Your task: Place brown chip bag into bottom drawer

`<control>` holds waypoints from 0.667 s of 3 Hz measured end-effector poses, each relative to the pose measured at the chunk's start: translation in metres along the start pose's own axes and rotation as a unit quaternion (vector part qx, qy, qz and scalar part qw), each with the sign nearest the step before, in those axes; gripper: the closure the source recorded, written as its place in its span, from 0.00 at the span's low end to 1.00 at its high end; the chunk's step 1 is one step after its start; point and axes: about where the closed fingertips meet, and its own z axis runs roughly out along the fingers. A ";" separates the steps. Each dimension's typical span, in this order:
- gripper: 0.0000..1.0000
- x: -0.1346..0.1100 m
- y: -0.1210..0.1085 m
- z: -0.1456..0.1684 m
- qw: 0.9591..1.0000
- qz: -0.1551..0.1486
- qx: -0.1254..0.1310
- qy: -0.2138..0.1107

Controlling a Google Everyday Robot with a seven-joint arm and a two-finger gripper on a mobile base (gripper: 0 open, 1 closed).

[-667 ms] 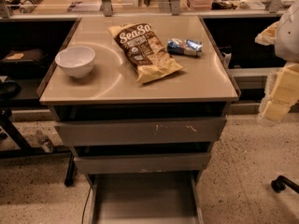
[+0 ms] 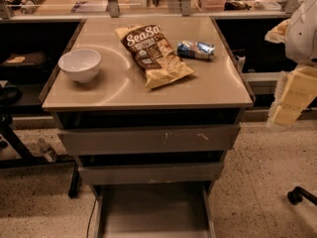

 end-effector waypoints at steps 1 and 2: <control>0.00 -0.026 -0.009 0.003 0.999 -0.039 0.030 -0.016; 0.00 -0.049 -0.022 0.013 0.996 -0.062 0.048 -0.035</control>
Offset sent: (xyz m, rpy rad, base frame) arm 0.0645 0.0717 -0.0042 0.0334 -0.1840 0.1779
